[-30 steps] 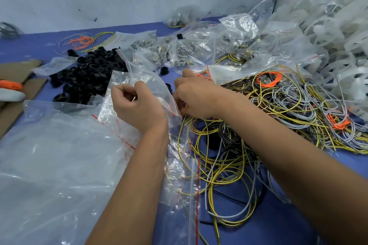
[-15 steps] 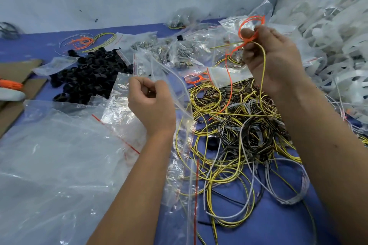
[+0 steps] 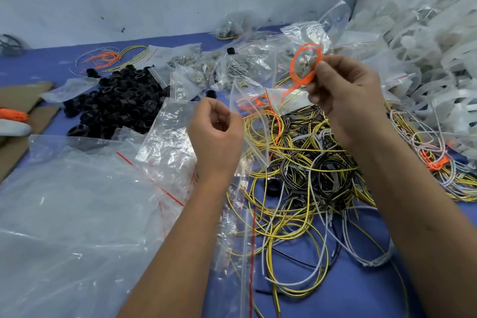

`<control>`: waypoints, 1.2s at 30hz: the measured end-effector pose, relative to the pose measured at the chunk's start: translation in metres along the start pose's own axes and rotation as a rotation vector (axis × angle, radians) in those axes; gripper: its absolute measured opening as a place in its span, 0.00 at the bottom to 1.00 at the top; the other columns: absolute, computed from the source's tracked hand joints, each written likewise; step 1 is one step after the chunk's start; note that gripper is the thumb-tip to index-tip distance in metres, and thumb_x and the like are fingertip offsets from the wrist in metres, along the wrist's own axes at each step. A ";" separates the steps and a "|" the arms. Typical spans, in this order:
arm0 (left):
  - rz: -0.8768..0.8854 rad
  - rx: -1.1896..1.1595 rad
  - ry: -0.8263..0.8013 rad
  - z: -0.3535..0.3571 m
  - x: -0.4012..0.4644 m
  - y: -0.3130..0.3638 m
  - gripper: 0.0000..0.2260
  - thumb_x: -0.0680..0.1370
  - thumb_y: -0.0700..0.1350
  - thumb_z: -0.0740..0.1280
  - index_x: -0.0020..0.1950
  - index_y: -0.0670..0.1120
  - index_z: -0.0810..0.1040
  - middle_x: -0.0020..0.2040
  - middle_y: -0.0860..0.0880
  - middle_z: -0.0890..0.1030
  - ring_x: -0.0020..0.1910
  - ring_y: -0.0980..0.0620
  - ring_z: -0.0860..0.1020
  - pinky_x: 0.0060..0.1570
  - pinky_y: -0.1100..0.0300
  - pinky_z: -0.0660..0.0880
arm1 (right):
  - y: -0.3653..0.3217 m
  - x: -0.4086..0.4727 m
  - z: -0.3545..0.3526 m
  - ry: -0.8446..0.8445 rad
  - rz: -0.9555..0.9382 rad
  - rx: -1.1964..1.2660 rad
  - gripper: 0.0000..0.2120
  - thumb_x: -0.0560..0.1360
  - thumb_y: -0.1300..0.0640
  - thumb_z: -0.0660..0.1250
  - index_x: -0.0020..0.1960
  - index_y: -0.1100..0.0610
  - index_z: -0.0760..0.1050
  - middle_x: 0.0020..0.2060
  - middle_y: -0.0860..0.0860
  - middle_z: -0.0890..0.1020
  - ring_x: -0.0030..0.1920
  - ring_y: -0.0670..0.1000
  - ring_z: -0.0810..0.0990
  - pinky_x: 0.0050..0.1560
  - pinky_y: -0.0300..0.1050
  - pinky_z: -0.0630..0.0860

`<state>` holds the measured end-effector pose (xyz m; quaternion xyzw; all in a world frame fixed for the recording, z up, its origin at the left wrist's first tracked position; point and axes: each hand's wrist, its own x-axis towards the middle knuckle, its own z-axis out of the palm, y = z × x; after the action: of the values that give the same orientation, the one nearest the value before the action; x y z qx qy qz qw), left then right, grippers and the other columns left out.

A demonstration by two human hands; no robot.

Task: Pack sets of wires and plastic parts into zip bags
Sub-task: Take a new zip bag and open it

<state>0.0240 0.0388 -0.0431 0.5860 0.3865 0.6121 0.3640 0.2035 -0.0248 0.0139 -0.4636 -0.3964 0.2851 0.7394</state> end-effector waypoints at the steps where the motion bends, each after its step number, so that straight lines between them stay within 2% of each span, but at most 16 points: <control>1: -0.006 0.006 -0.026 0.001 -0.001 0.000 0.09 0.74 0.34 0.69 0.41 0.45 0.72 0.31 0.51 0.73 0.29 0.56 0.70 0.32 0.63 0.68 | 0.002 -0.005 0.003 -0.057 0.019 0.002 0.06 0.80 0.65 0.66 0.46 0.59 0.80 0.34 0.52 0.81 0.32 0.48 0.77 0.32 0.39 0.73; 3: -0.003 0.027 -0.065 0.001 -0.002 0.001 0.07 0.75 0.35 0.70 0.42 0.43 0.73 0.32 0.46 0.75 0.29 0.54 0.72 0.32 0.60 0.70 | 0.005 -0.013 0.010 -0.160 0.005 -0.049 0.04 0.78 0.64 0.69 0.46 0.59 0.82 0.34 0.54 0.83 0.32 0.50 0.79 0.32 0.40 0.76; 6: 0.018 0.038 -0.069 0.002 -0.003 0.003 0.07 0.75 0.35 0.71 0.42 0.42 0.74 0.33 0.41 0.78 0.30 0.52 0.73 0.32 0.59 0.71 | 0.012 -0.018 0.018 -0.219 -0.057 -0.323 0.03 0.76 0.62 0.73 0.44 0.60 0.83 0.31 0.55 0.84 0.29 0.53 0.81 0.32 0.48 0.81; 8: 0.031 0.020 -0.051 0.003 -0.004 0.005 0.07 0.75 0.35 0.71 0.42 0.42 0.74 0.32 0.43 0.77 0.29 0.53 0.73 0.31 0.60 0.70 | 0.015 -0.018 0.019 -0.223 -0.044 -0.422 0.03 0.76 0.63 0.74 0.43 0.60 0.84 0.30 0.56 0.84 0.28 0.56 0.82 0.33 0.51 0.82; 11: 0.072 -0.001 -0.024 0.003 -0.005 0.008 0.06 0.75 0.34 0.71 0.42 0.40 0.75 0.32 0.47 0.76 0.29 0.56 0.72 0.31 0.62 0.70 | 0.014 -0.019 0.017 -0.240 0.006 -0.428 0.03 0.77 0.65 0.73 0.44 0.62 0.84 0.30 0.58 0.84 0.29 0.56 0.83 0.33 0.48 0.83; 18: 0.240 0.046 -0.033 0.006 -0.011 0.013 0.08 0.76 0.37 0.72 0.40 0.44 0.75 0.31 0.52 0.76 0.28 0.58 0.73 0.29 0.62 0.71 | 0.014 -0.024 0.025 -0.307 -0.033 -0.554 0.04 0.75 0.68 0.73 0.42 0.63 0.82 0.27 0.54 0.84 0.27 0.54 0.84 0.29 0.49 0.83; 20: 0.285 0.070 -0.035 0.007 -0.013 0.012 0.07 0.76 0.38 0.72 0.41 0.42 0.76 0.31 0.52 0.77 0.28 0.55 0.75 0.28 0.57 0.73 | 0.020 -0.025 0.033 -0.306 -0.067 -0.586 0.04 0.74 0.68 0.72 0.42 0.62 0.82 0.29 0.54 0.84 0.29 0.54 0.85 0.32 0.56 0.84; 23: 0.296 0.049 0.007 0.007 -0.014 0.012 0.07 0.77 0.39 0.72 0.41 0.45 0.76 0.31 0.52 0.77 0.28 0.52 0.76 0.28 0.55 0.74 | 0.029 -0.027 0.046 -0.327 -0.103 -0.628 0.06 0.75 0.67 0.69 0.46 0.61 0.85 0.37 0.53 0.87 0.39 0.52 0.87 0.44 0.56 0.84; 25: 0.302 0.019 0.028 0.007 -0.013 0.012 0.07 0.77 0.39 0.71 0.42 0.47 0.76 0.32 0.53 0.77 0.28 0.55 0.76 0.29 0.58 0.74 | 0.031 -0.028 0.048 -0.437 -0.021 -0.554 0.08 0.79 0.68 0.66 0.49 0.62 0.84 0.41 0.51 0.87 0.42 0.49 0.86 0.46 0.49 0.83; 27: 0.308 0.006 0.026 0.007 -0.014 0.012 0.06 0.77 0.39 0.71 0.43 0.47 0.76 0.32 0.53 0.77 0.29 0.57 0.76 0.31 0.62 0.73 | 0.034 -0.029 0.046 -0.542 0.066 -0.467 0.10 0.82 0.70 0.62 0.48 0.66 0.81 0.39 0.50 0.83 0.37 0.43 0.79 0.40 0.39 0.76; 29: 0.303 0.006 0.024 0.008 -0.015 0.011 0.06 0.77 0.38 0.71 0.43 0.45 0.77 0.33 0.53 0.78 0.29 0.57 0.75 0.31 0.63 0.72 | 0.035 -0.031 0.044 -0.572 0.152 -0.376 0.09 0.83 0.71 0.58 0.49 0.72 0.76 0.36 0.53 0.77 0.35 0.44 0.73 0.36 0.38 0.71; 31: 0.301 -0.006 0.037 0.008 -0.015 0.011 0.06 0.78 0.39 0.71 0.43 0.44 0.77 0.32 0.54 0.78 0.29 0.58 0.75 0.31 0.63 0.72 | 0.032 -0.034 0.046 -0.563 0.235 -0.178 0.10 0.83 0.72 0.56 0.55 0.72 0.76 0.39 0.53 0.81 0.37 0.44 0.78 0.36 0.35 0.74; 32: 0.304 -0.015 0.045 0.008 -0.015 0.011 0.06 0.78 0.39 0.71 0.43 0.45 0.77 0.32 0.54 0.78 0.29 0.58 0.75 0.31 0.63 0.72 | 0.028 -0.036 0.048 -0.541 0.310 -0.018 0.11 0.83 0.72 0.56 0.59 0.69 0.76 0.43 0.53 0.84 0.41 0.45 0.82 0.40 0.36 0.79; 34: 0.314 -0.026 0.056 0.007 -0.014 0.012 0.05 0.78 0.41 0.71 0.44 0.46 0.76 0.33 0.54 0.78 0.29 0.56 0.75 0.30 0.60 0.73 | 0.024 -0.037 0.049 -0.503 0.448 0.222 0.15 0.83 0.70 0.55 0.66 0.66 0.75 0.53 0.57 0.84 0.53 0.52 0.84 0.56 0.44 0.82; 35: 0.318 -0.024 0.060 0.007 -0.014 0.011 0.05 0.79 0.42 0.70 0.44 0.46 0.76 0.33 0.54 0.78 0.29 0.56 0.75 0.30 0.60 0.73 | 0.024 -0.037 0.049 -0.498 0.491 0.252 0.15 0.84 0.66 0.55 0.66 0.67 0.74 0.57 0.59 0.82 0.58 0.55 0.81 0.65 0.50 0.77; 36: 0.323 -0.015 0.062 0.006 -0.014 0.011 0.06 0.79 0.43 0.70 0.44 0.47 0.76 0.33 0.55 0.78 0.29 0.57 0.75 0.31 0.61 0.72 | 0.023 -0.038 0.049 -0.505 0.527 0.246 0.16 0.85 0.62 0.55 0.67 0.69 0.73 0.59 0.61 0.80 0.61 0.58 0.77 0.69 0.53 0.71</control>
<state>0.0312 0.0215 -0.0392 0.6185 0.2939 0.6834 0.2531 0.1405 -0.0224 -0.0066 -0.3727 -0.3960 0.6161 0.5699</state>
